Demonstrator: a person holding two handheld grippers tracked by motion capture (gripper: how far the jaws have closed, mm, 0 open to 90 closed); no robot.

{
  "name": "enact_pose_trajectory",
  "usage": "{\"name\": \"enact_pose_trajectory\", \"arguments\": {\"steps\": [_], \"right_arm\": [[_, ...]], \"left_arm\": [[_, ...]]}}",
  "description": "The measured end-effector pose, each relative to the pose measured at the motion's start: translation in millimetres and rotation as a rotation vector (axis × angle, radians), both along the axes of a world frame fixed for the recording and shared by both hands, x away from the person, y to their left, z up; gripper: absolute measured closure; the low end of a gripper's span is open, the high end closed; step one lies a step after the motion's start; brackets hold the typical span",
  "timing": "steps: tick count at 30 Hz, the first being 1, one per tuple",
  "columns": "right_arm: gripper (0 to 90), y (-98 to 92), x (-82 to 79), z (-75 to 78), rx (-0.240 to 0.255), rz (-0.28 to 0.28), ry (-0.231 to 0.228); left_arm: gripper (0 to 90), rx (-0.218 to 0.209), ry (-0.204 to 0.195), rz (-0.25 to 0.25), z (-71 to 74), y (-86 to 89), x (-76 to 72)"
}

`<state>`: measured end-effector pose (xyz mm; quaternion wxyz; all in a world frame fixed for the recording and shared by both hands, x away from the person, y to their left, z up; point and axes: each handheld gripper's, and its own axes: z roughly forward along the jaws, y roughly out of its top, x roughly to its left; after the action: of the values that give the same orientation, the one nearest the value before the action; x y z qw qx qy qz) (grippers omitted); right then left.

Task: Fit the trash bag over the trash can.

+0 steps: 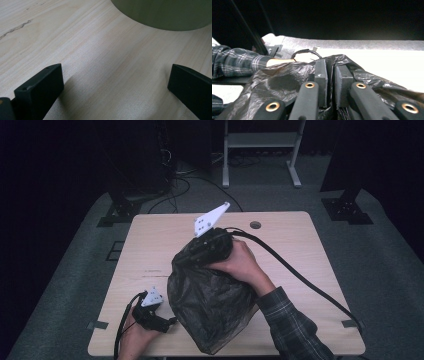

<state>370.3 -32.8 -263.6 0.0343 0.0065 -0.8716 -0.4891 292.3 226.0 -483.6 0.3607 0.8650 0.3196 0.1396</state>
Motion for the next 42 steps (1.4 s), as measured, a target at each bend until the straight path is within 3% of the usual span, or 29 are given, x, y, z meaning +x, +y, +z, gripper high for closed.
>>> {"name": "enact_pose_trajectory", "arguments": {"steps": [3, 5, 9, 14, 17, 19, 23, 28, 31, 36, 40, 42], "right_arm": [[71.7, -10.9, 4.3, -0.9, -0.045, -0.047, -0.012], [68.8, -16.6, 5.4, -2.1, -0.048, -0.071, -0.025], [59.5, -24.9, 10.8, -6.1, -0.113, -0.105, -0.019], [48.1, -37.0, 15.5, -10.5, -0.133, -0.126, 0.012], [43.9, -47.3, 12.5, -8.0, -0.090, -0.128, -0.001], [42.4, -54.8, 11.0, -5.0, -0.091, -0.134, -0.005], [41.3, -76.9, 9.3, 0.2, -0.060, -0.175, -0.025], [41.3, -107.9, 12.8, 1.5, -0.009, -0.270, -0.043], [45.6, -119.0, 15.9, -1.6, 0.005, -0.308, -0.049], [57.6, -111.8, 21.0, -13.3, -0.054, -0.310, -0.043], [55.9, -94.4, 27.4, -31.2, -0.162, -0.298, -0.021], [54.8, -91.9, 26.7, -33.5, -0.184, -0.310, -0.045]], "left_arm": [[0.0, 0.001, 0.000, 0.000, 0.0, 0.1, 0.1], [0.0, 0.001, 0.000, 0.000, 0.0, 0.1, 0.1], [0.0, 0.001, 0.000, -0.001, 0.1, 0.1, 0.1], [0.0, 0.001, 0.001, -0.001, 0.0, 0.1, 0.1], [0.0, 0.001, 0.001, -0.001, 0.1, 0.1, 0.1], [0.0, 0.000, 0.000, 0.000, 0.1, 0.1, 0.1], [0.0, 0.000, 0.000, 0.000, 0.1, 0.1, 0.1], [0.0, 0.001, 0.001, 0.000, 0.1, 0.1, 0.1], [0.0, 0.001, 0.001, 0.000, 0.1, 0.1, 0.1], [0.0, 0.001, 0.001, 0.000, 0.1, 0.1, 0.1], [0.0, 0.001, 0.001, 0.000, 0.1, 0.1, 0.1], [0.0, 0.001, 0.000, 0.000, 0.1, 0.1, 0.1]]}}
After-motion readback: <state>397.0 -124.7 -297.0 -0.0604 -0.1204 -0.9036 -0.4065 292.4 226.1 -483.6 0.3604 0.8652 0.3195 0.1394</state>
